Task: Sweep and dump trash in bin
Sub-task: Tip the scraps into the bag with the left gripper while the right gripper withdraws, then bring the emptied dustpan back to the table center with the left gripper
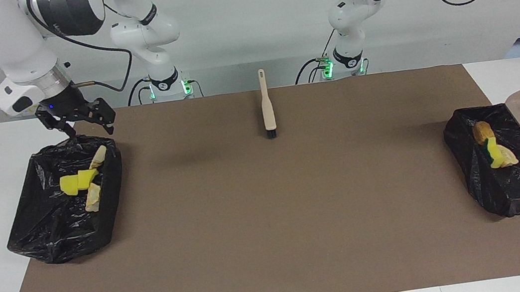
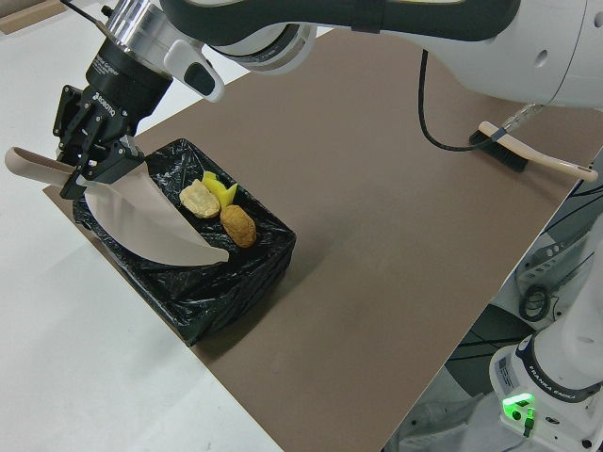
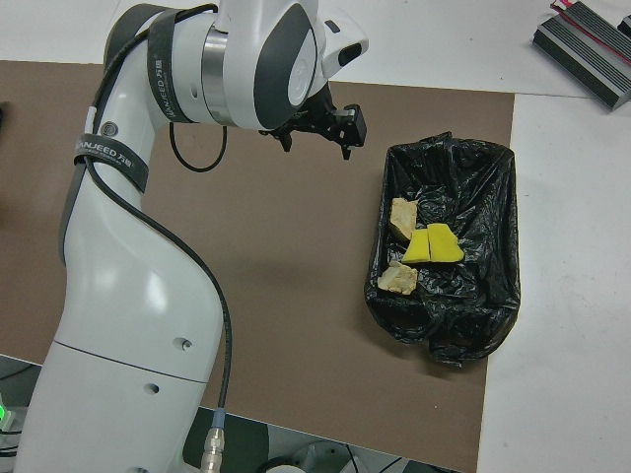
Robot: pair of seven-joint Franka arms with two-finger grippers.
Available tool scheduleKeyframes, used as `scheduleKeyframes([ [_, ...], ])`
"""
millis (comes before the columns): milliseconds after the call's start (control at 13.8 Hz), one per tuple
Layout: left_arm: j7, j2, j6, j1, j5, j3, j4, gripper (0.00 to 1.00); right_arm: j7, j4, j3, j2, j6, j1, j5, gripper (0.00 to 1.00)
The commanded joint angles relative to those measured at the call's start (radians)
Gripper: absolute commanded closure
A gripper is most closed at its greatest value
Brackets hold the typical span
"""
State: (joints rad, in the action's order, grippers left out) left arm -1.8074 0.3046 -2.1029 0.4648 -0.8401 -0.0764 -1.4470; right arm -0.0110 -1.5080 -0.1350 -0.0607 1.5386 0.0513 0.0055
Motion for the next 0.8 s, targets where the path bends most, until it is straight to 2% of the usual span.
scheduleKeyframes([
  [0,0.011,0.001,0.029,-0.018,-0.036,0.009,0.045,1.0,0.061,0.015,0.017,0.016,-0.021,-0.03,-0.002,0.0],
  [73,0.014,-0.018,0.058,-0.021,-0.025,0.004,0.043,1.0,0.066,0.015,0.017,0.022,-0.023,-0.033,-0.004,0.0],
  [218,0.022,-0.093,0.064,-0.034,-0.005,-0.002,-0.04,1.0,0.057,0.014,0.017,0.022,-0.032,-0.037,-0.004,0.0],
  [436,0.087,-0.149,0.173,-0.116,0.161,-0.003,-0.07,1.0,0.004,0.005,0.011,0.03,-0.069,-0.036,-0.007,0.0],
  [509,0.156,-0.157,0.204,-0.164,0.203,-0.002,-0.084,1.0,-0.015,-0.038,0.008,0.065,-0.077,-0.036,-0.004,0.0],
  [655,0.308,-0.179,0.227,-0.247,0.239,-0.003,-0.127,1.0,0.035,-0.156,0.011,0.151,0.01,-0.033,-0.018,0.0],
  [727,0.38,-0.192,0.228,-0.291,0.272,-0.003,-0.153,1.0,0.037,-0.167,0.011,0.156,0.015,-0.033,-0.018,0.0],
])
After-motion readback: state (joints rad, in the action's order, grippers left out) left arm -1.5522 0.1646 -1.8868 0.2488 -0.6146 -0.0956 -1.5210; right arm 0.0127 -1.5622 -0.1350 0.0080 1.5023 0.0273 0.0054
